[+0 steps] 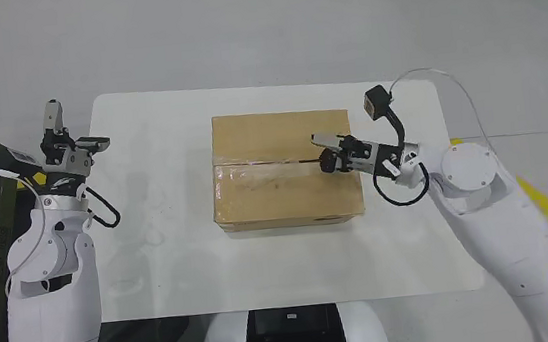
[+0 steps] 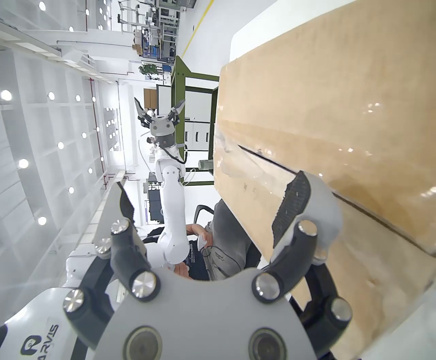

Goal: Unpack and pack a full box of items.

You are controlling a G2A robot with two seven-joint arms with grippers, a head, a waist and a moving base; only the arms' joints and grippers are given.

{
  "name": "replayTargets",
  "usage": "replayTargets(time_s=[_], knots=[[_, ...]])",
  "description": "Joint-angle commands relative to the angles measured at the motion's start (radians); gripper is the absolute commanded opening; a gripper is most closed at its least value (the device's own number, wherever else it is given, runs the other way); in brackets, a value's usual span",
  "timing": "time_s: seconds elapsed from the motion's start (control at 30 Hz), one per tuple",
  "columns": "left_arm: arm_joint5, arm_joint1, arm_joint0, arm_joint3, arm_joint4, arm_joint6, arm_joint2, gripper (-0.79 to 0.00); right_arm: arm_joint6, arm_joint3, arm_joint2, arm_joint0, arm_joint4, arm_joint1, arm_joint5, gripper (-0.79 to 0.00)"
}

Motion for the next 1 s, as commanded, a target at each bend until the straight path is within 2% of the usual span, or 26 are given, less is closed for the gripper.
replayTargets(time_s=[0.0, 0.3, 0.53, 0.97], knots=[[0.000, 0.000, 0.000, 0.000, 0.000, 0.000, 0.000, 0.000, -0.005, -0.020, -0.014, 0.004, 0.000, -0.004, -0.005, 0.000], [0.000, 0.000, 0.000, 0.000, 0.000, 0.000, 0.000, 0.000, 0.045, -0.052, -0.071, 0.043, 0.036, -0.018, 0.017, 0.000], [0.000, 0.000, 0.000, 0.000, 0.000, 0.000, 0.000, 0.000, -0.086, -0.049, -0.107, 0.042, 0.000, -0.035, -0.043, 0.000], [0.000, 0.000, 0.000, 0.000, 0.000, 0.000, 0.000, 0.000, -0.081, -0.039, -0.112, 0.040, 0.011, -0.039, -0.039, 0.000]])
